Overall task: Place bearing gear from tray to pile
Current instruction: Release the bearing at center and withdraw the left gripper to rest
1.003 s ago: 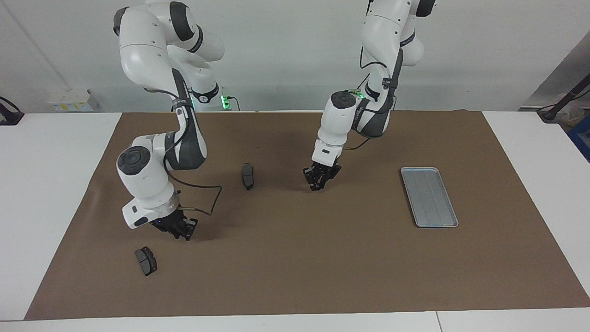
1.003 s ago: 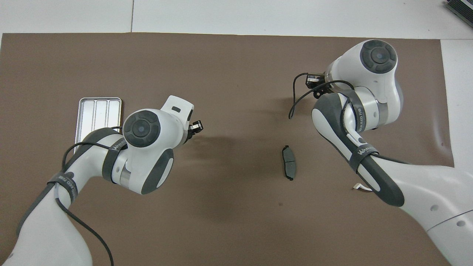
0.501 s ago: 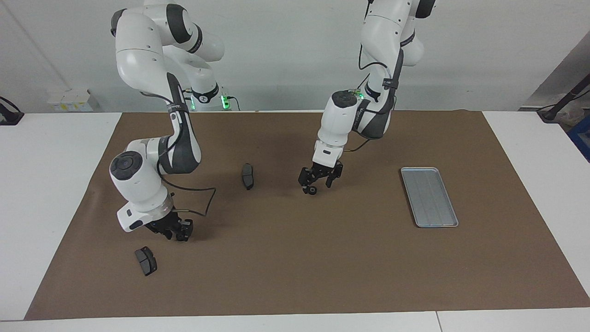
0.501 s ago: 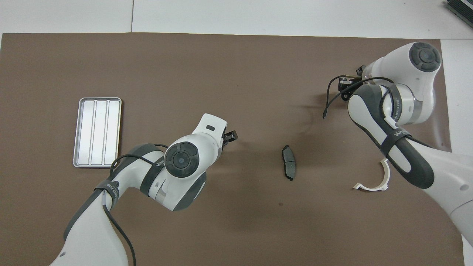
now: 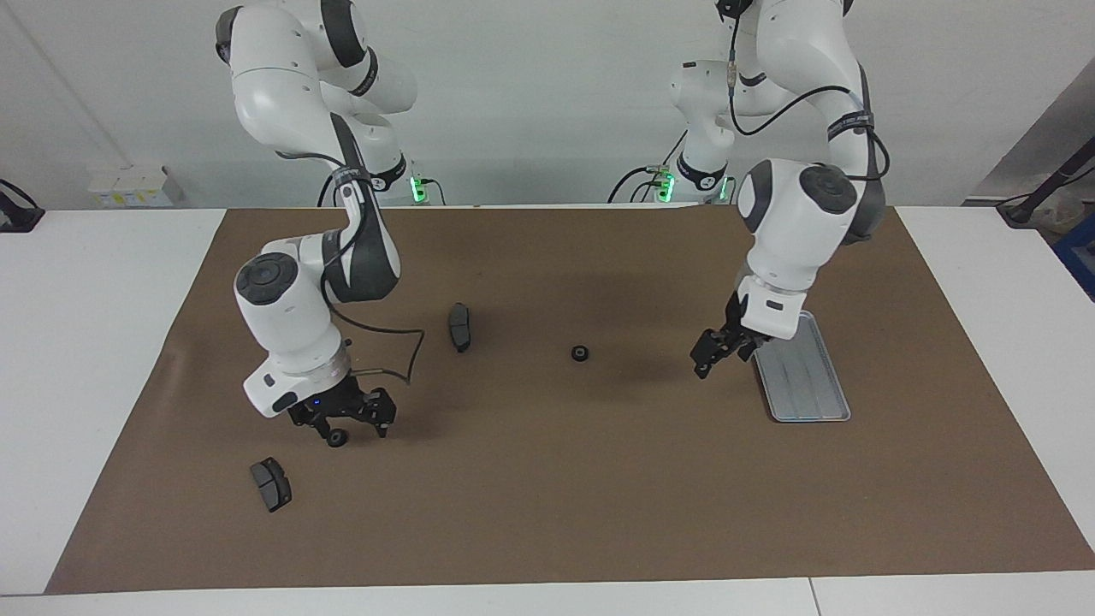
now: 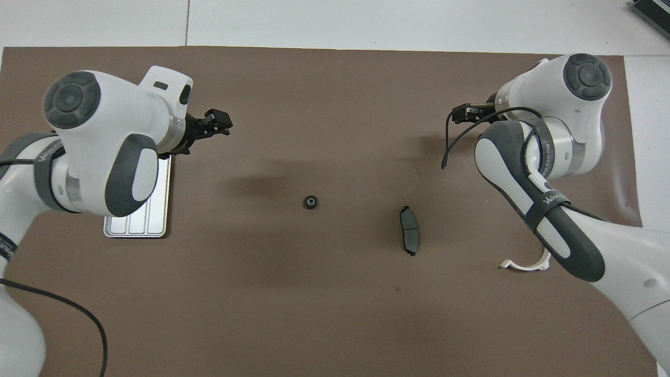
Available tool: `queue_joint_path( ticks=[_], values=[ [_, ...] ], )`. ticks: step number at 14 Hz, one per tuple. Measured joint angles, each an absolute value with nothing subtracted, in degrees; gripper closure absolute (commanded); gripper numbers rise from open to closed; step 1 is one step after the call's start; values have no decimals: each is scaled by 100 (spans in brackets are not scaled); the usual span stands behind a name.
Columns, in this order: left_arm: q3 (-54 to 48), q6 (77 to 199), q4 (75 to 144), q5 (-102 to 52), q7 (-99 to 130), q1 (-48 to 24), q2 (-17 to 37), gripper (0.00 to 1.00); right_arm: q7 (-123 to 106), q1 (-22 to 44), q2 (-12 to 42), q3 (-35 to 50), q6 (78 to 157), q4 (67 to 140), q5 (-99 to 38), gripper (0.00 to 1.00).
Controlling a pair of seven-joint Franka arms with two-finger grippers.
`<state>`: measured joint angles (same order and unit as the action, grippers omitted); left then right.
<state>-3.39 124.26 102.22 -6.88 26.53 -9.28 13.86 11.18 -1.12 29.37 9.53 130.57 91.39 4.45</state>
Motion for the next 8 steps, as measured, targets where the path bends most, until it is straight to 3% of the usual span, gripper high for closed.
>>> queue_joint_path(
  ticks=[4,8],
  values=[
    [-283,11424,10168,-584,1141,-299,1142,0,1820,541,2897,961,13056,9136,446,0],
    [-263,10526,9881,100,916,-256,632,0,2979,1203,2887,967,13057,9109,452,0]
  ],
)
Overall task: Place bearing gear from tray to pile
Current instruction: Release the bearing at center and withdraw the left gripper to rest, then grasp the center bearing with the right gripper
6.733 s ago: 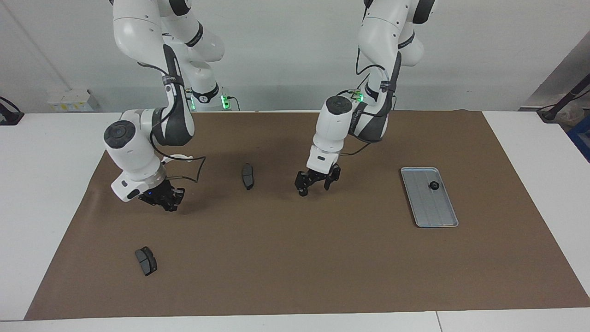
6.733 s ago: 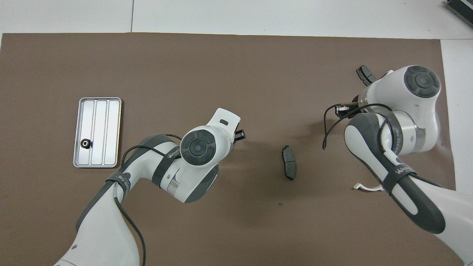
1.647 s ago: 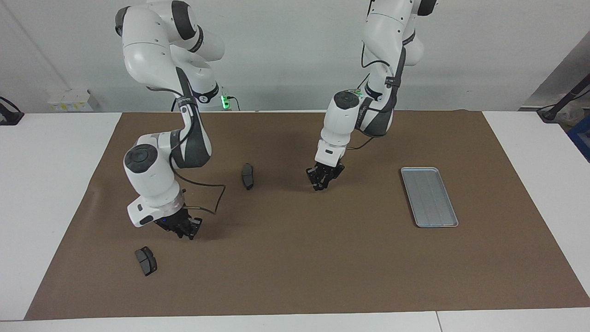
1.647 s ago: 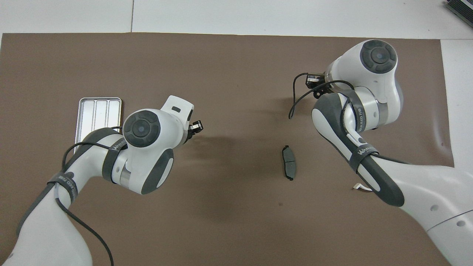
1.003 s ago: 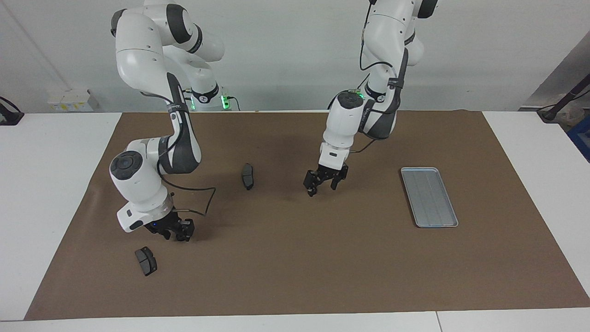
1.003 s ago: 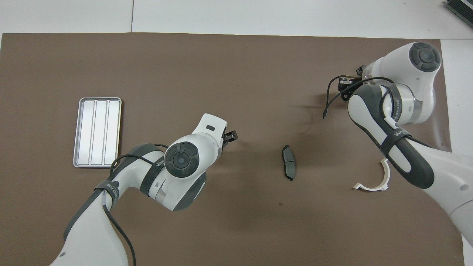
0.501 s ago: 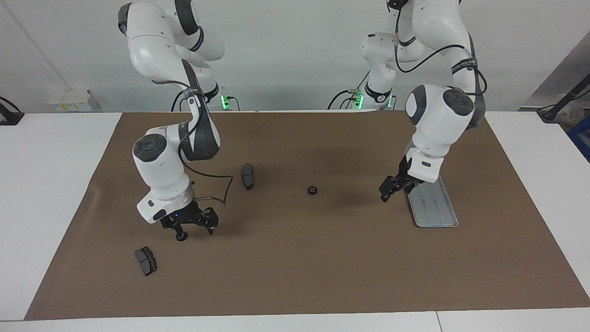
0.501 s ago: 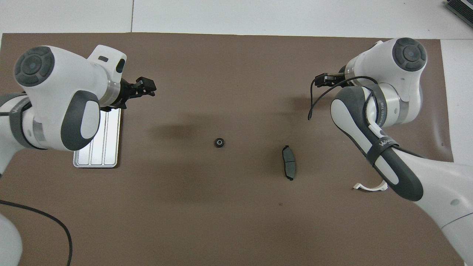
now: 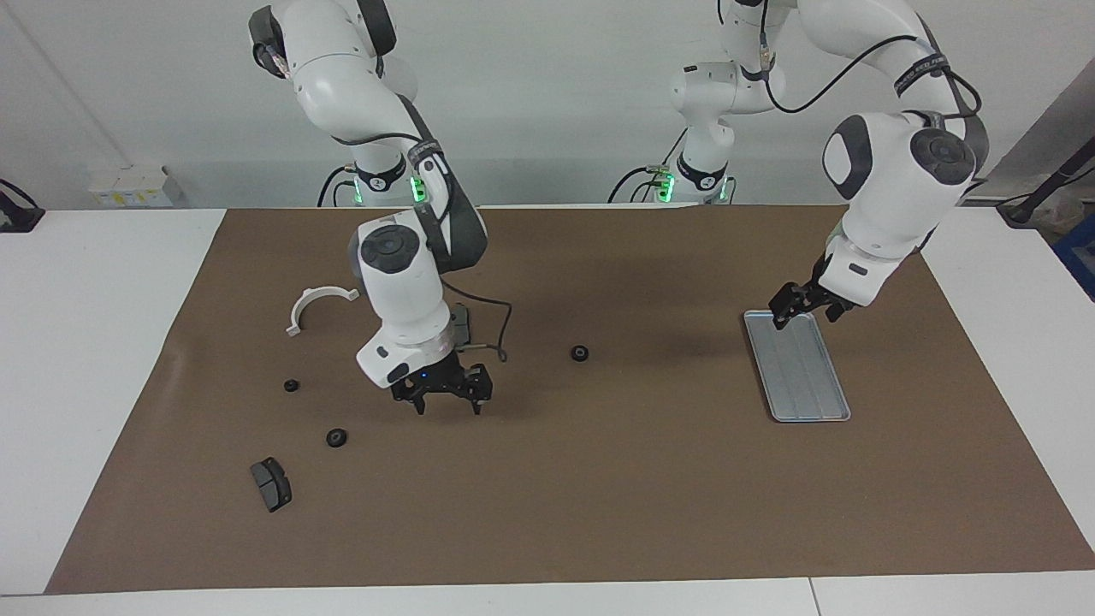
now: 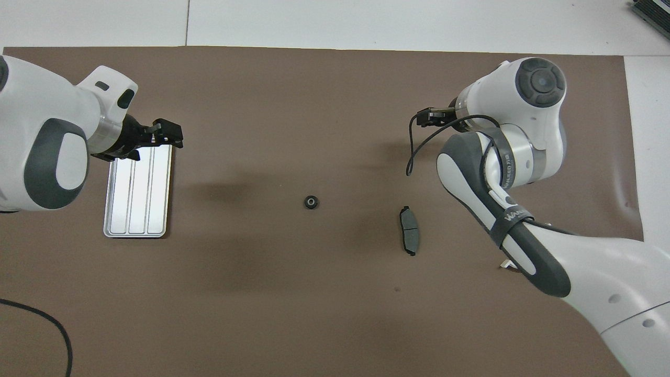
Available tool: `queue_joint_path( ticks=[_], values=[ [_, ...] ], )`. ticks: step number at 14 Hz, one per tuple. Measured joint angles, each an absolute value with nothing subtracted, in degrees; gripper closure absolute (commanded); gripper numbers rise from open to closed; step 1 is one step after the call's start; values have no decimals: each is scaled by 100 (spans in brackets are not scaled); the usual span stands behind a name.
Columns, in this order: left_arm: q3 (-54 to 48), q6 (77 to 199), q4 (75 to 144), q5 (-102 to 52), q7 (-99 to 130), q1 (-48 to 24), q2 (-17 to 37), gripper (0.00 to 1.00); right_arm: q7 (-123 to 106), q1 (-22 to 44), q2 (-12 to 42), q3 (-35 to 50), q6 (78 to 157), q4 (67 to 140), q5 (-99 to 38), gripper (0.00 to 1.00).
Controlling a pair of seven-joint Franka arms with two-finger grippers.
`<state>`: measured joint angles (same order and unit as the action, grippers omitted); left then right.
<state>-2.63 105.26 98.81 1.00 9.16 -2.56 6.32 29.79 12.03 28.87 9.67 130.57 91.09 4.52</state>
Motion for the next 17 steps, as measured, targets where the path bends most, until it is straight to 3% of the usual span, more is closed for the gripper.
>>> queue_joint_path(
  ticks=[6,11,17],
  values=[
    [-228,9813,9837,402,900,-257,-446,0,4455,2258,2896,969,13075,9108,459,0],
    [-163,10495,10611,334,799,-224,-612,0,5206,2824,3184,960,13097,9070,859,0],
    [-167,10857,10810,186,770,-202,-616,0,5399,3049,3459,949,13107,9077,1094,1]
  ],
)
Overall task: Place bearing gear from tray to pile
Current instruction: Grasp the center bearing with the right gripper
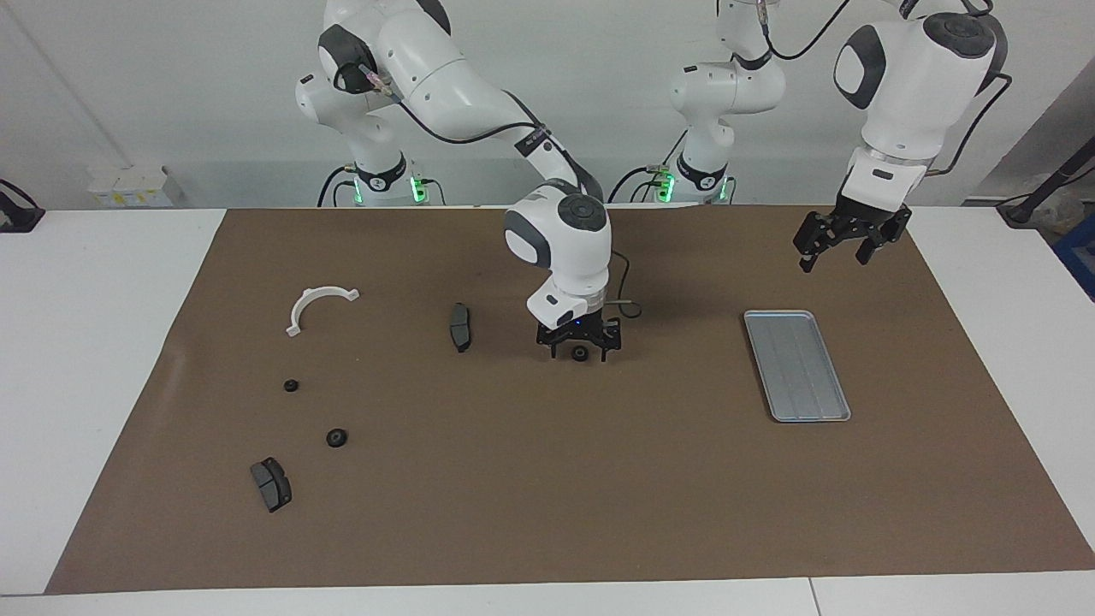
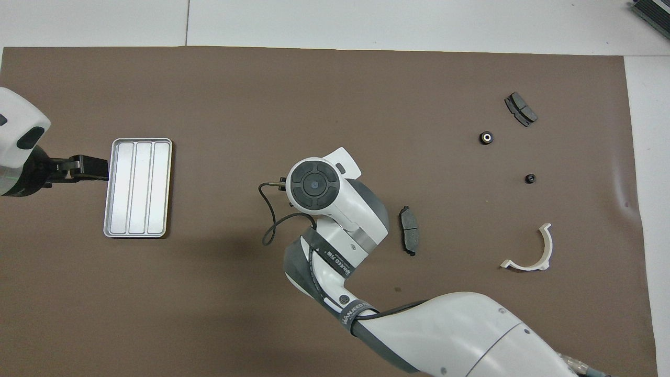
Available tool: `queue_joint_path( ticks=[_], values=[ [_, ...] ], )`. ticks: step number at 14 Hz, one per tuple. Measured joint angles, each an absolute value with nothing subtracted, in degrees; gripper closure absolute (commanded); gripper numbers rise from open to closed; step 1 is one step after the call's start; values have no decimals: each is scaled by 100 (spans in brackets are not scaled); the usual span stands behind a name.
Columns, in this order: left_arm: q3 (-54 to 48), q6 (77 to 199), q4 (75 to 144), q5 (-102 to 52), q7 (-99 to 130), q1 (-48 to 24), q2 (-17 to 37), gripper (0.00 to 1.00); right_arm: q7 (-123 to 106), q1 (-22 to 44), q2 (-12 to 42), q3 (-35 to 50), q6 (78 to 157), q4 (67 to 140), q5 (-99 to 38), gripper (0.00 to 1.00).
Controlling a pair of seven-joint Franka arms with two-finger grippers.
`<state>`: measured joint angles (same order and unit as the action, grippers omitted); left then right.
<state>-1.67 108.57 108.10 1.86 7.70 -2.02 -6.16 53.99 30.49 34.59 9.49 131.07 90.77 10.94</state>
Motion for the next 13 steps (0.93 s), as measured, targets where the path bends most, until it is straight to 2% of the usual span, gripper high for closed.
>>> queue_joint_path(
  ticks=[1,3,7,8,9,10,13],
  values=[
    [-171,10859,10818,184,770,-202,-617,0,5399,3054,3459,949,13107,9107,1099,2],
    [-185,10860,10840,183,770,-202,-616,0,5399,3090,3458,949,13107,9178,1105,10],
    [-200,10860,10851,182,769,-202,-616,0,5399,3178,3457,949,13173,9216,1107,44],
    [-200,10860,10855,182,768,-202,-616,0,5399,3180,3457,949,13203,9217,1107,59],
    [-200,10860,10865,181,766,-202,-617,0,5399,3180,3457,947,13209,9217,1107,83],
    [-200,10860,10893,181,765,-202,-619,0,5399,3180,3456,946,13209,9219,1107,100],
    [-200,10862,10962,181,764,-202,-621,0,5399,3180,3444,933,13208,9225,1139,100]
  ],
)
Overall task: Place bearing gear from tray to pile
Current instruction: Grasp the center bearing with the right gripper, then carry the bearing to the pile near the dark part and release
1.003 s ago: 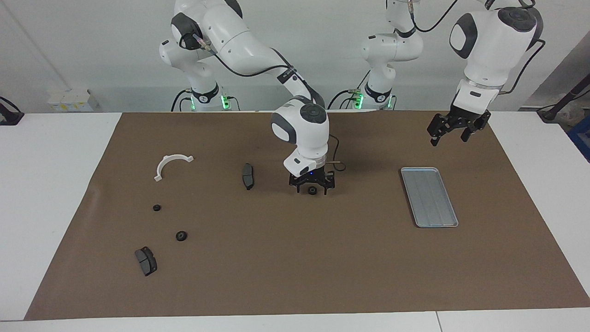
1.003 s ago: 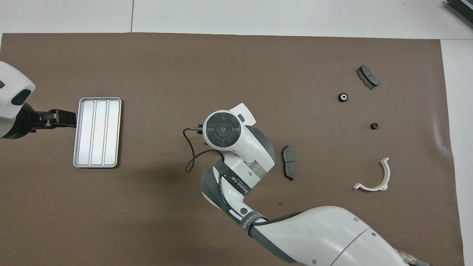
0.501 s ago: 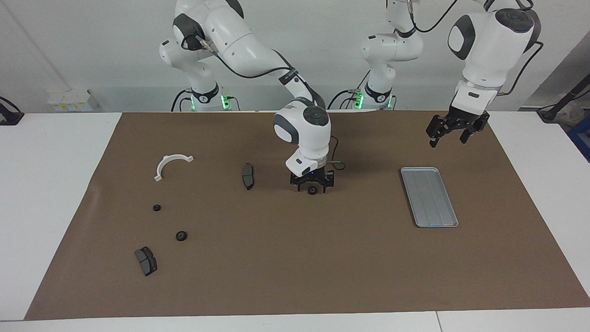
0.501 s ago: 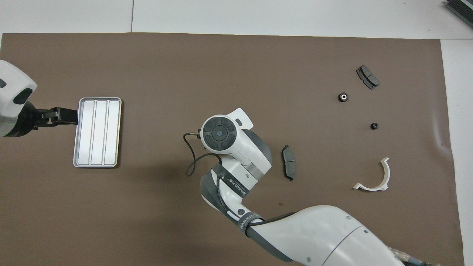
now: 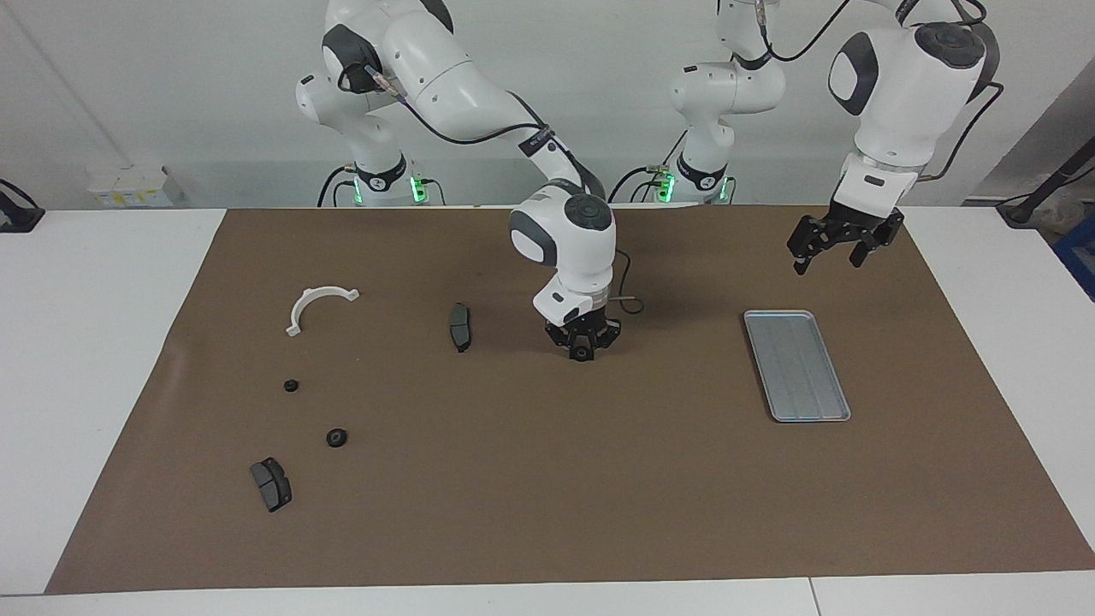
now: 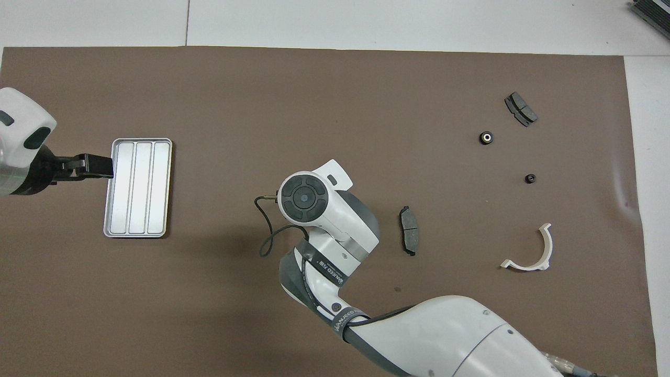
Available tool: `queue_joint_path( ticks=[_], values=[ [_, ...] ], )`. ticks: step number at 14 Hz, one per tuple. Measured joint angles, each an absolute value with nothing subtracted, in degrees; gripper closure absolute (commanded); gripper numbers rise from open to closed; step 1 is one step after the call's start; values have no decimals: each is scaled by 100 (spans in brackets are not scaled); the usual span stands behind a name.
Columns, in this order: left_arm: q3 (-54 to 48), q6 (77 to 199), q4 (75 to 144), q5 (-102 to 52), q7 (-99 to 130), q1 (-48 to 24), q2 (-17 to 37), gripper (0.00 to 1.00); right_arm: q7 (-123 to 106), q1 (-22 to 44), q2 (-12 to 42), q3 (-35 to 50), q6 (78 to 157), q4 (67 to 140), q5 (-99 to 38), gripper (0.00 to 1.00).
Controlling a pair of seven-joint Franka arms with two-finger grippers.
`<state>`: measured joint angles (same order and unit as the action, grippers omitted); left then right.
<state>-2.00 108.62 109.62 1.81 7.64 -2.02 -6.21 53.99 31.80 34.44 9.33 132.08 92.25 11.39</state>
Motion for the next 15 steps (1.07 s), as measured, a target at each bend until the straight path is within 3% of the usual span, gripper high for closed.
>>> queue_joint_path(
  ticks=[8,15],
  values=[
    [-202,10873,10980,180,762,-202,-636,0,5337,2719,3271,893,13208,9330,1257,100],
    [-205,10879,10984,180,762,-202,-643,0,4044,1615,1698,896,13189,10982,1065,100]
  ],
)
